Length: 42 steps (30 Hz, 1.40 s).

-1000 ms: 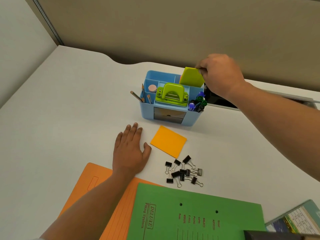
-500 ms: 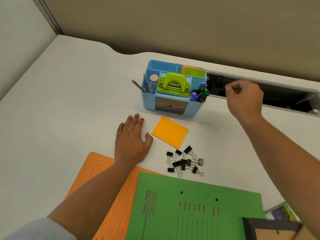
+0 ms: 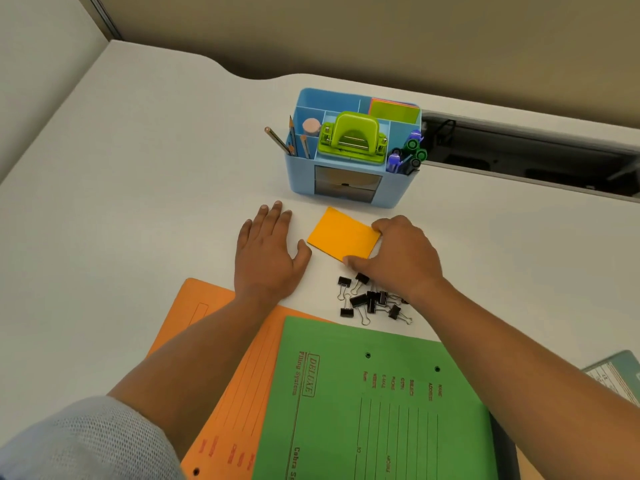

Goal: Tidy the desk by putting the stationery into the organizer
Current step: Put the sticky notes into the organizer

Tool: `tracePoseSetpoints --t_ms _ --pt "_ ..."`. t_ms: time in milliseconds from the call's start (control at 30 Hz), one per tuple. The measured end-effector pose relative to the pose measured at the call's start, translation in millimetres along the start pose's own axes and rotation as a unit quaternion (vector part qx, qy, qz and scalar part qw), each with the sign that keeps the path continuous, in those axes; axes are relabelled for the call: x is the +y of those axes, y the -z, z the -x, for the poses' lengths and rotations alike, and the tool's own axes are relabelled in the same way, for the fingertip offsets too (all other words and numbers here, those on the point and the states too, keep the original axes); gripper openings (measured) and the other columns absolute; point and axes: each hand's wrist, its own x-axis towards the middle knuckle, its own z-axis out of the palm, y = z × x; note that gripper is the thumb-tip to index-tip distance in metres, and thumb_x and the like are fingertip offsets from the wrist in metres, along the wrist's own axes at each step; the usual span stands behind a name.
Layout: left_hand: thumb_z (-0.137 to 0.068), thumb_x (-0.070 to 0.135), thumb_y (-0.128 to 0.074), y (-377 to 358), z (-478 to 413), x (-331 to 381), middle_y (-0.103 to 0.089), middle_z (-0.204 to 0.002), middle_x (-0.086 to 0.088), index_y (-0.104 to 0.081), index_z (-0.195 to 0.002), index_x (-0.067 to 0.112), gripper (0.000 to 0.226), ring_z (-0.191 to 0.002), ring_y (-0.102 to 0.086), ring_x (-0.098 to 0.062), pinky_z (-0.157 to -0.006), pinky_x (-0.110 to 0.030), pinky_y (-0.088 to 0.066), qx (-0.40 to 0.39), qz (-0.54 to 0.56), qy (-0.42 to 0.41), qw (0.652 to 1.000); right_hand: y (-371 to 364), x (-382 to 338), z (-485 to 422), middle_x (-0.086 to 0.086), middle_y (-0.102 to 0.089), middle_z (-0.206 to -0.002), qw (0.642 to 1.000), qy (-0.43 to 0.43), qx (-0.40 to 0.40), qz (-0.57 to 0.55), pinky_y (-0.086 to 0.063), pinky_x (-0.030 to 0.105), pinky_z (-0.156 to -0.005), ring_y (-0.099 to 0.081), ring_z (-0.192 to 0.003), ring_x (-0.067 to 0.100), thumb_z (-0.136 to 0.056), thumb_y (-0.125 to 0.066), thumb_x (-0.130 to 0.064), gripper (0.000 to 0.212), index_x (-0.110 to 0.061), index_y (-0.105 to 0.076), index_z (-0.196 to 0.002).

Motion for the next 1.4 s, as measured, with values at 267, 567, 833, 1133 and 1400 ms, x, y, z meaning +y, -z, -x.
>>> tracePoseSetpoints --t_ms 267,567,833,1133,1400 --pt "-0.092 0.046 -0.04 1 0 0 -0.032 -0.157 -0.002 -0.041 -0.145 0.016 0.061 -0.147 -0.023 -0.021 -0.12 -0.041 -0.015 0.004 0.0 -0.003 1.0 -3 -7 -7 0.006 -0.051 -0.117 0.999 -0.022 -0.026 -0.003 -0.049 0.039 -0.081 -0.053 -0.107 0.028 -0.063 -0.083 -0.053 0.08 -0.019 -0.049 -0.126" --pt "-0.093 0.045 -0.038 2 0 1 -0.031 -0.158 -0.001 -0.04 -0.146 0.017 0.06 -0.147 -0.021 -0.019 -0.12 -0.04 -0.013 -0.005 0.004 0.002 1.0 4 -8 -1 -0.004 -0.064 -0.089 0.99 0.028 0.067 -0.125 -0.051 0.034 -0.07 -0.062 -0.081 0.02 -0.089 -0.063 -0.023 0.013 -0.024 -0.066 -0.101" --pt "-0.092 0.046 -0.042 1 0 0 -0.034 -0.156 -0.002 -0.041 -0.145 0.017 0.06 -0.146 -0.024 -0.021 -0.12 -0.042 -0.016 0.005 0.004 -0.001 1.0 60 -32 34 -0.01 -0.068 -0.091 0.951 0.193 0.182 -0.161 -0.051 0.036 -0.074 -0.058 -0.082 0.013 -0.09 -0.064 -0.023 0.013 -0.025 -0.072 -0.1" --pt "-0.091 0.046 -0.038 1 0 1 -0.034 -0.157 -0.001 -0.043 -0.144 0.016 0.062 -0.147 -0.024 -0.02 -0.12 -0.041 -0.016 0.003 -0.001 0.004 1.0 177 -38 4 -0.002 -0.064 -0.092 0.886 0.284 0.347 -0.113 -0.043 0.016 -0.074 -0.055 -0.082 0.008 -0.091 -0.06 -0.018 0.02 -0.012 -0.073 -0.104" --pt "-0.091 0.046 -0.038 -1 0 0 -0.035 -0.156 -0.002 -0.043 -0.144 0.016 0.062 -0.146 -0.025 -0.02 -0.12 -0.042 -0.018 0.001 -0.006 0.004 1.0 203 -20 -80 0.009 -0.066 -0.104 0.914 0.233 0.332 0.005 -0.041 0.027 -0.076 -0.058 -0.093 0.021 -0.092 -0.054 -0.021 0.027 -0.015 -0.071 -0.112"
